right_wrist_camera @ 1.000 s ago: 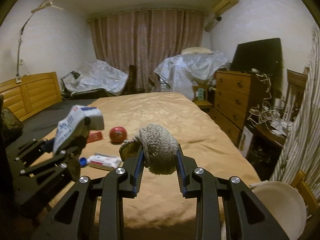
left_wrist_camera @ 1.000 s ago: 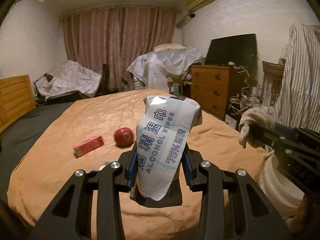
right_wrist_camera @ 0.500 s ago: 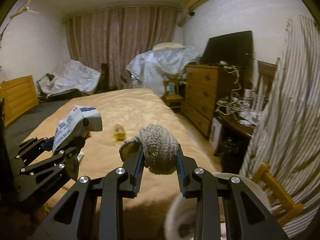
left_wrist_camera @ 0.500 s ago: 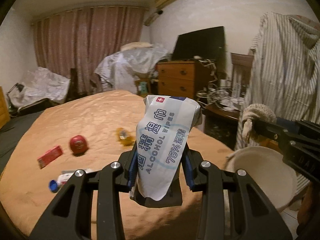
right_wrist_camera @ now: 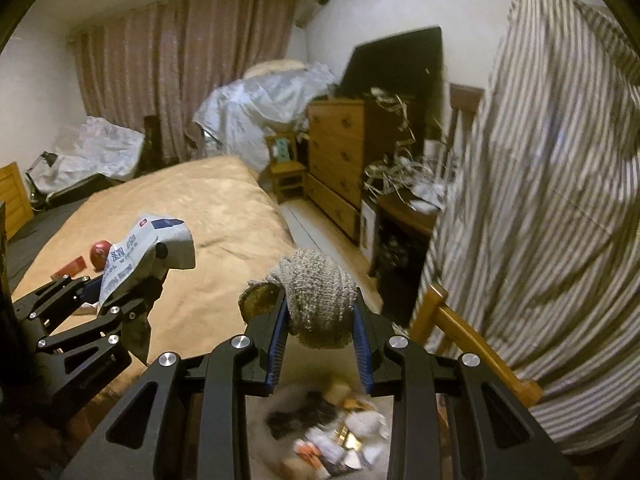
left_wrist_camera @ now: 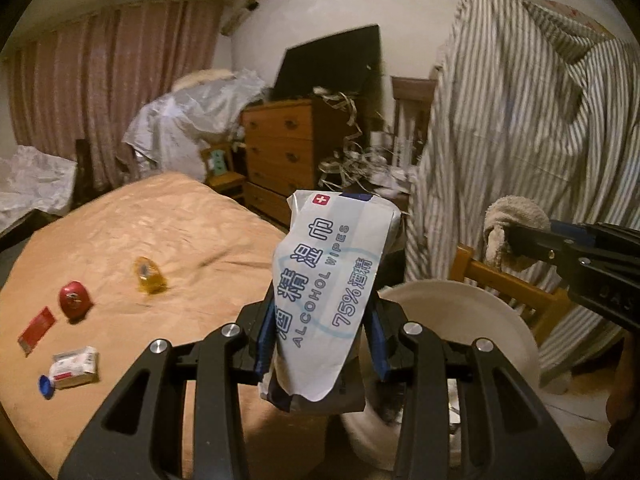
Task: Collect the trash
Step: 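Hold the wipes packet and grey sock over the white bucket with both tools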
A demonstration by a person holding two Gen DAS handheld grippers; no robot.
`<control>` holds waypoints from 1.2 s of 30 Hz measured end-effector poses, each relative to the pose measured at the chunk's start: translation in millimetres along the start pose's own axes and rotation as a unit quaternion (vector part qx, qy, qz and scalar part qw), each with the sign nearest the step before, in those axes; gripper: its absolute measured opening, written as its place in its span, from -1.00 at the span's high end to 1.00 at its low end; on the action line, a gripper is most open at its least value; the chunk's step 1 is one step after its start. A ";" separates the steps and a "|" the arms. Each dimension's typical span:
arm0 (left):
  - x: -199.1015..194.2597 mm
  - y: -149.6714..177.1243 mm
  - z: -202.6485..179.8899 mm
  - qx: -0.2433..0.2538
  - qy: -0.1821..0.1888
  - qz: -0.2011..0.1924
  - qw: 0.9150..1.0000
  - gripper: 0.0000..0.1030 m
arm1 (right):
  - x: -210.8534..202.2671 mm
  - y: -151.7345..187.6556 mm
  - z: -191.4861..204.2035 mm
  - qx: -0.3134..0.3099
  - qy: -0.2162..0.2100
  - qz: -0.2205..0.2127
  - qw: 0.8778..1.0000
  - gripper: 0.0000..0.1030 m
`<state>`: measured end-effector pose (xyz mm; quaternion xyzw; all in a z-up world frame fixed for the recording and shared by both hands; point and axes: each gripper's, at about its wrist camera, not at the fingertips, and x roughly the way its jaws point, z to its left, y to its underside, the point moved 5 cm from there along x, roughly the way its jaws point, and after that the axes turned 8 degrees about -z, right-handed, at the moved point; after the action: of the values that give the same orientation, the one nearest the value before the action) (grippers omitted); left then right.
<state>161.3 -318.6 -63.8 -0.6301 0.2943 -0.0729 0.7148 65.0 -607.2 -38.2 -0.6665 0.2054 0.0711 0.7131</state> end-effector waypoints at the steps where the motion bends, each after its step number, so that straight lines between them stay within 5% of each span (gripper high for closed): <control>1: 2.7 0.8 -4.5 0.001 0.004 0.005 1.000 0.28 | 0.7 1.5 -3.6 0.003 0.001 0.007 1.000 0.40; 11: 49.6 32.4 -41.8 0.006 0.040 0.096 0.995 0.28 | 44.5 34.5 -51.4 0.022 0.000 0.107 0.994 0.40; 19: 68.2 53.4 -48.8 0.009 0.041 0.137 0.990 0.28 | 64.7 63.6 -46.6 0.032 -0.008 0.144 0.989 0.40; 36: 69.1 50.0 -54.8 0.017 0.043 0.135 0.990 0.24 | 67.7 74.5 -35.8 0.035 -0.013 0.145 0.989 0.39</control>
<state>176.3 -388.7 -135.5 -0.5689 0.4061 -0.0080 0.7151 91.3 -646.5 -134.1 -0.6033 0.2929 0.1747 0.7209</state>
